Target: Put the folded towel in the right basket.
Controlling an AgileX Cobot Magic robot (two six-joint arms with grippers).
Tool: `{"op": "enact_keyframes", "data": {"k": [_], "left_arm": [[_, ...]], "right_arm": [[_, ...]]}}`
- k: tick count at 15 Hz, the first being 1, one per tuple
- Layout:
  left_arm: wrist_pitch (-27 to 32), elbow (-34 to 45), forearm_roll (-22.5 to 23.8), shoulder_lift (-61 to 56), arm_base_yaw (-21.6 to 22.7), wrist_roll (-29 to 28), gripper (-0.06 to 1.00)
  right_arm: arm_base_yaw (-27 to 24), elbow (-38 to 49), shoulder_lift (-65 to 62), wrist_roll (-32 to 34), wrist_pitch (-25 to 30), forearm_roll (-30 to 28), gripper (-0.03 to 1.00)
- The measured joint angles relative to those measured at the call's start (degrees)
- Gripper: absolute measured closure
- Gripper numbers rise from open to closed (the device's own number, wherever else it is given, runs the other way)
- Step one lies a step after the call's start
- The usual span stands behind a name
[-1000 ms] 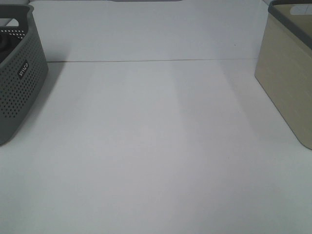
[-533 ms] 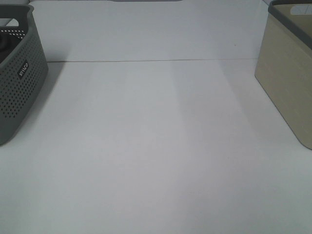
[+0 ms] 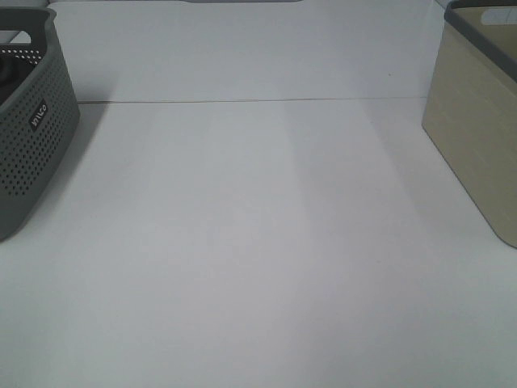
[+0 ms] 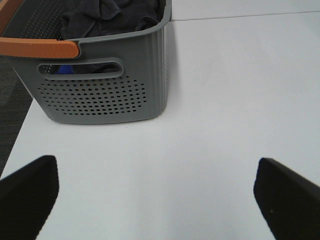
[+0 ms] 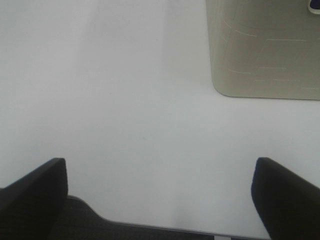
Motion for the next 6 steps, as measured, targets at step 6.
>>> {"op": "enact_keyframes", "data": {"k": [6], "left_arm": [[0.0, 0.0, -0.2, 0.0, 4.5, 0.0, -0.05]], "right_arm": [[0.0, 0.0, 0.0, 0.1, 0.0, 0.1, 0.01]]}}
